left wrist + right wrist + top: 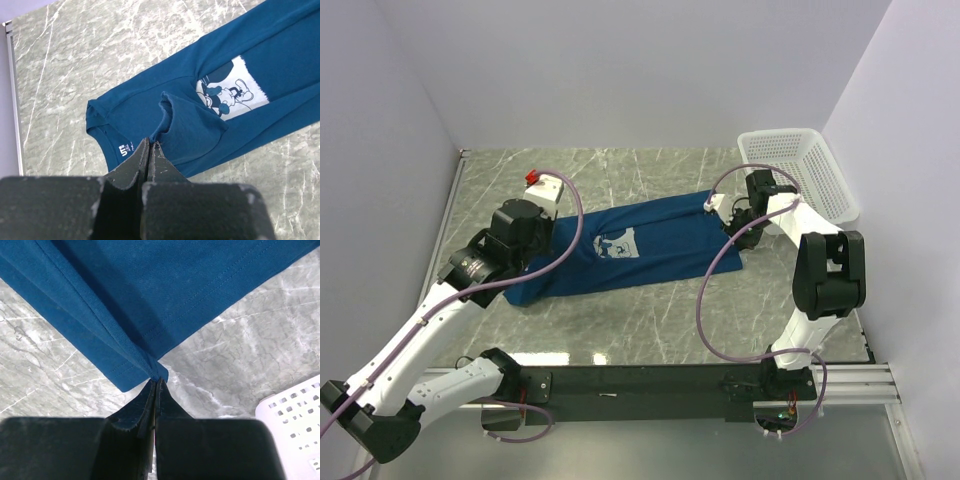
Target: Fold and stack the t-shirts
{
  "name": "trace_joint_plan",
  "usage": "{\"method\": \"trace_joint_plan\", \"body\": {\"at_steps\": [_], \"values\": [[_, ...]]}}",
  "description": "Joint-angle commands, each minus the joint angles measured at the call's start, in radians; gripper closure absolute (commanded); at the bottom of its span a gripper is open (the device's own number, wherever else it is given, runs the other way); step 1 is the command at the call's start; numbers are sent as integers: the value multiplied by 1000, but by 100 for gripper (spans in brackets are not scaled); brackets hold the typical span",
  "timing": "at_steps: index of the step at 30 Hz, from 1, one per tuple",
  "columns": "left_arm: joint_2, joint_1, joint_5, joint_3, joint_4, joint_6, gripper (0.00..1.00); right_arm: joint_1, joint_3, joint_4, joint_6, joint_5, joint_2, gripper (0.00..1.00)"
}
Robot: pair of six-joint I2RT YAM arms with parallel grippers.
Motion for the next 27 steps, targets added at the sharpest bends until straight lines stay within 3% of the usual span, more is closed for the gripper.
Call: {"method": "trace_joint_plan", "body": {"at_steps": [1, 27], "values": [[-8, 9, -26, 0, 50, 19, 99, -10, 44, 7, 12, -4, 16, 100], [-6, 38, -17, -1, 52, 13, 99, -10, 138, 4, 58, -31, 93, 100]]}}
